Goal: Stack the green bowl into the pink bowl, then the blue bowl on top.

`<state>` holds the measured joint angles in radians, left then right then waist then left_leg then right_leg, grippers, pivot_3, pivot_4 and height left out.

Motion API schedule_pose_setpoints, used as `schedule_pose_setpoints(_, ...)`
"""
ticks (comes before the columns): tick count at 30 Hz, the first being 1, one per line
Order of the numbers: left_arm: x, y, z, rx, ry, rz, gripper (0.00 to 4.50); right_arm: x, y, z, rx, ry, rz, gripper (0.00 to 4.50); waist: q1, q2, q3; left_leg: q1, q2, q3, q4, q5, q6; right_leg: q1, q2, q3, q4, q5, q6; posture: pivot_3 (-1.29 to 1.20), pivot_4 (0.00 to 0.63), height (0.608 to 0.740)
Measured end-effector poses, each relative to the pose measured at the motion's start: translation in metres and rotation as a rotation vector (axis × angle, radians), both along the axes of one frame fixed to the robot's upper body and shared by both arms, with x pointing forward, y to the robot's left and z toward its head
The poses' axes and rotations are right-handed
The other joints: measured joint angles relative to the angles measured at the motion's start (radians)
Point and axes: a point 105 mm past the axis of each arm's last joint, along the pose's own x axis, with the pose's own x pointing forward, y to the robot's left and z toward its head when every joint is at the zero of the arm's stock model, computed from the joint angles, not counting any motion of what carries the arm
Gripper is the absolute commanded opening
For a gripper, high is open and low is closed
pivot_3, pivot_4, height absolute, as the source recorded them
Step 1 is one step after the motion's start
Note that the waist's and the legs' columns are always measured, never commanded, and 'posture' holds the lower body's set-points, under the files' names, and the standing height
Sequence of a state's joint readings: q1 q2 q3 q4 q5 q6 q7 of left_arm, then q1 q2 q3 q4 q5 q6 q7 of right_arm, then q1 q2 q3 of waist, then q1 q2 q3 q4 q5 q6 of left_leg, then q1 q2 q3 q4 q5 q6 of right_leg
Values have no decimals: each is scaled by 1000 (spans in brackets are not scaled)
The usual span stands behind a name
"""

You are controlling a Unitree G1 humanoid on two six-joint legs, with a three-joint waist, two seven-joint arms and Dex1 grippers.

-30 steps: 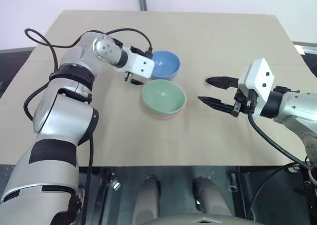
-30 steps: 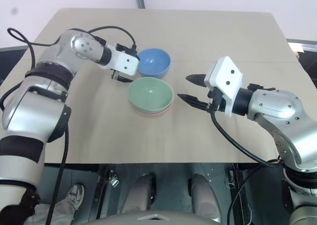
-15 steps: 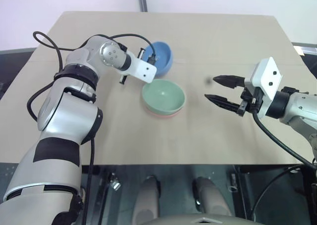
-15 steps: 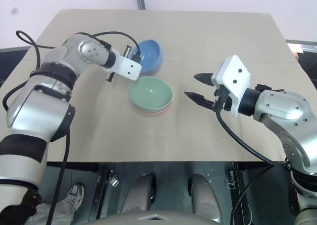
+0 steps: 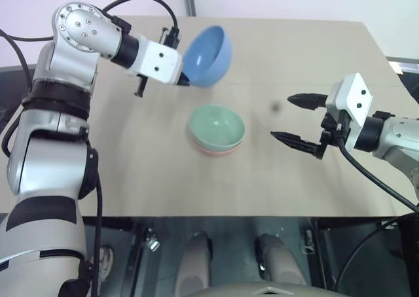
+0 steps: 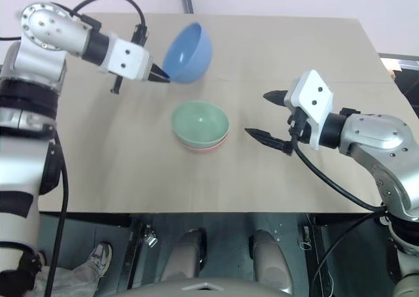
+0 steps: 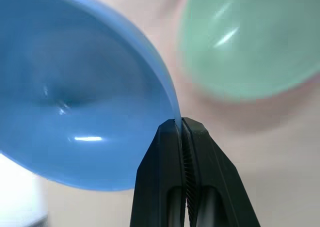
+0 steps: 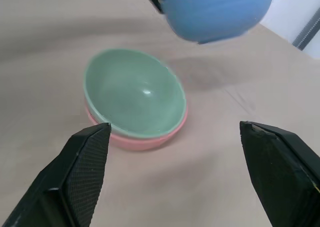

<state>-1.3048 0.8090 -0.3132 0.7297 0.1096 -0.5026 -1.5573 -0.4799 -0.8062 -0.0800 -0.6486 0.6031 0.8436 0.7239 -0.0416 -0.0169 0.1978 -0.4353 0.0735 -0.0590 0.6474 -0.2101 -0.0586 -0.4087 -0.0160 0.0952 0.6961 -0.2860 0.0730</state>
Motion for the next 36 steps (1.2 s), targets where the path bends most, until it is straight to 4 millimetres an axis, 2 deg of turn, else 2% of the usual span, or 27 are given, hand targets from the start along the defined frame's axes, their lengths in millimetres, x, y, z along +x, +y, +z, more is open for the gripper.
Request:
schedule_pose_setpoints(3,-14,-3,-7,-9,74,-24,0,-2,0,-5,-12,18,12,4482,-1,0,0,0,0,-1,2,0,0,0,0,0,1,0,0,0,150,740)
schedule_pose_setpoints(4,-30,-10,-9,1,108,-62,0,-2,0,-9,-17,28,22,4482,-4,0,0,1,0,0,2,0,0,1,0,0,2,0,0,0,150,740)
schedule_pose_setpoints(5,-38,-21,-13,0,136,-97,310,-2,2,-10,-20,28,30,4496,-1,0,0,2,0,0,2,0,0,1,1,0,2,0,0,0,150,740)
schedule_pose_setpoints(7,-41,-24,-18,-1,167,-100,808,-2,3,-10,-18,23,32,4500,0,0,0,2,0,0,3,0,0,1,1,0,2,0,0,0,150,740)
schedule_pose_setpoints(10,-48,-31,-25,-17,227,-111,2042,-2,3,-9,-17,15,28,4500,0,0,0,1,0,-1,3,0,0,1,1,0,2,0,0,0,150,740)
schedule_pose_setpoints(14,-52,-32,-18,-55,251,-94,2042,-2,1,-12,-16,18,15,4500,-1,0,0,1,0,0,3,0,0,1,1,0,1,0,0,0,150,740)
schedule_pose_setpoints(19,-49,-16,-3,-230,272,45,2042,-1,0,-16,-4,32,7,4500,-4,0,0,2,0,0,3,0,0,1,1,0,2,0,0,0,150,740)
schedule_pose_setpoints(20,-47,-9,-2,-288,276,93,2577,0,0,-16,4,36,9,4500,-5,0,0,2,0,0,3,0,0,1,1,0,2,0,0,0,150,740)
schedule_pose_setpoints(22,-44,6,-8,-367,291,192,3255,2,-2,-17,12,51,8,4500,-5,0,0,2,0,0,3,0,0,1,1,1,2,0,0,0,150,740)
schedule_pose_setpoints(24,-42,20,-19,-466,278,305,4325,8,-8,-18,5,33,-20,4500,-3,0,0,2,0,0,3,0,0,1,1,0,2,0,0,0,150,740)
schedule_pose_setpoints(25,-42,20,-20,-516,280,336,4462,11,-10,-17,-1,23,-31,4500,1,0,0,1,0,-1,3,0,0,1,1,0,1,0,0,0,150,740)
schedule_pose_setpoints(27,-47,21,-17,-639,289,385,4462,13,-13,-17,-19,3,-37,4500,6,0,0,0,0,-1,4,0,0,1,0,-1,1,0,0,0,150,740)
schedule_pose_setpoints(28,-51,18,-12,-748,288,390,4462,14,-14,-16,-19,-9,-36,4500,7,0,0,1,0,-1,4,0,0,2,0,-1,0,0,0,0,150,740)
schedule_pose_setpoints(30,-61,17,-12,-861,264,369,4462,12,-15,-17,-25,0,-23,4500,4,0,0,2,0,0,4,0,0,2,0,0,0,0,0,0,150,740)
schedule_pose_setpoints(33,-75,30,-42,-997,315,463,4462,6,-25,-26,-48,53,-21,4500,0,0,0,3,1,-1,3,0,0,3,1,0,0,0,0,0,150,740)
schedule_pose_setpoints(36,-103,51,-73,-1063,422,572,4462,-5,-39,-37,-71,115,-31,4500,-2,0,0,4,1,0,2,0,0,3,1,0,0,0,0,0,150,740)
